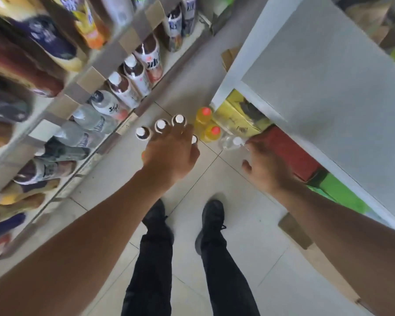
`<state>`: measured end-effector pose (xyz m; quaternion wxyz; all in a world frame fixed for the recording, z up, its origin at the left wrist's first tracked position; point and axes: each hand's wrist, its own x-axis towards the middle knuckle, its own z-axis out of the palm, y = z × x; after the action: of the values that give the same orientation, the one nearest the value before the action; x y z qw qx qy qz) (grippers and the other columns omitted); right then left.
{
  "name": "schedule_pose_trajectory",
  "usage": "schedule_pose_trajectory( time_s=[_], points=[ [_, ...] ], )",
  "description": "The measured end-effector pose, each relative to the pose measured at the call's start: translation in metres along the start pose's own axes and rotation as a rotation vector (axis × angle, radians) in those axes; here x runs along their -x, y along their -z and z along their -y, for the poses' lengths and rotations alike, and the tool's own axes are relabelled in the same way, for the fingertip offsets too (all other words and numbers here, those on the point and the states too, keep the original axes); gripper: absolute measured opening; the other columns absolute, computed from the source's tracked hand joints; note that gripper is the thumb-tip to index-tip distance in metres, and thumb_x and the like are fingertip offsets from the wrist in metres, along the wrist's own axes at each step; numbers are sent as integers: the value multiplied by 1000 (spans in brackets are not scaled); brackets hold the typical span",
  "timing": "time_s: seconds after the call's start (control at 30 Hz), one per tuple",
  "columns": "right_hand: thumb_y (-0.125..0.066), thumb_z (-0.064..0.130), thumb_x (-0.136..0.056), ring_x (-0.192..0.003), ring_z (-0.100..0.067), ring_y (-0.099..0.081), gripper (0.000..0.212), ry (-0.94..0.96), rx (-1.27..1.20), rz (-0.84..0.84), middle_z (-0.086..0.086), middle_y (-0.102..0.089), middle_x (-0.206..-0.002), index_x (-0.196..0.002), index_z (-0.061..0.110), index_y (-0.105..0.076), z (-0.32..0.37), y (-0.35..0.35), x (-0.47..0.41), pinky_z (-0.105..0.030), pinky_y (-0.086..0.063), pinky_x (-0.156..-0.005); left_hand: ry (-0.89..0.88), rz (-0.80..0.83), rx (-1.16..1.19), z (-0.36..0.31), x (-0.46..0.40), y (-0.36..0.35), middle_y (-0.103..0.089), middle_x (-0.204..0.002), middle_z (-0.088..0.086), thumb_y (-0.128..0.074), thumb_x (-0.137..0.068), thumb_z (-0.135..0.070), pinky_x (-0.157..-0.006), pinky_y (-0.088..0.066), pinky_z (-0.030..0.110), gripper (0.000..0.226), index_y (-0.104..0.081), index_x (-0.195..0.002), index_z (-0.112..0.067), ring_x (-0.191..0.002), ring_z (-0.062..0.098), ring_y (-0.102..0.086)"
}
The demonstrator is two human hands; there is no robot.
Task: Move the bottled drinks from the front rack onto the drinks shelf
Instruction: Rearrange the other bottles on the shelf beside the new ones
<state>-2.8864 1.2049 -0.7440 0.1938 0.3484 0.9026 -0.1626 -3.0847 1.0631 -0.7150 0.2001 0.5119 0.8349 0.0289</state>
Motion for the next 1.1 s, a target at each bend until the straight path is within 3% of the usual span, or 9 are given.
schedule_pose_trajectory(
  time_s=[0.2, 0.3, 0.43, 0.63, 0.87, 1.1],
  points=[
    [-59, 24, -90, -117, -37, -53, 52, -137, -92, 50, -18, -52, -130, -137, 8, -43, -16, -90, -65, -47, -49, -92, 13, 144, 9, 19, -21, -98, -53, -128, 8, -43, -97, -40, -89, -43, 43, 47, -41, -137, -15, -115, 29, -51],
    [-61, 24, -89, -121, -38, -48, 58, -179, -80, 21, -19, -45, -136, -140, 8, -39, -32, -124, -90, -45, -48, -92, 21, 214, -24, 24, -38, -135, -53, -125, 9, -43, -98, -40, -89, -44, 44, 46, -41, -136, -14, -113, 29, -52],
    [-61, 23, -90, -123, -38, -43, 56, -177, -29, 40, -20, -40, -136, -140, 9, -39, -50, -153, -111, -47, -50, -90, -29, 192, -55, 23, -54, -165, -56, -117, 10, -43, -98, -36, -86, -44, 44, 41, -44, -132, -12, -106, 30, -54],
    [-60, 16, -93, -112, -41, -53, 53, -150, -19, 79, -22, -48, -125, -142, 15, -38, -66, -170, -131, -45, -47, -87, -67, 207, -60, 20, -60, -184, -57, -120, 9, -44, -98, -35, -83, -45, 42, 41, -46, -132, -13, -107, 30, -56],
    [-55, 8, -95, -98, -40, -62, 29, -103, 165, 90, -21, -62, -103, -123, 8, -49, -77, -173, -142, -41, -49, -73, -55, 264, -74, 23, -47, -182, -58, -125, 6, -41, -100, -39, -83, -45, 40, 42, -46, -134, -15, -111, 27, -56],
    [-53, 12, -94, -95, -37, -62, 21, -57, 136, 20, -19, -64, -102, -114, 9, -55, -61, -141, -99, -40, -47, -71, -65, 253, -36, 16, -36, -145, -57, -126, 4, -43, -99, -37, -80, -42, 37, 41, -45, -135, -17, -112, 27, -55]
  ],
)
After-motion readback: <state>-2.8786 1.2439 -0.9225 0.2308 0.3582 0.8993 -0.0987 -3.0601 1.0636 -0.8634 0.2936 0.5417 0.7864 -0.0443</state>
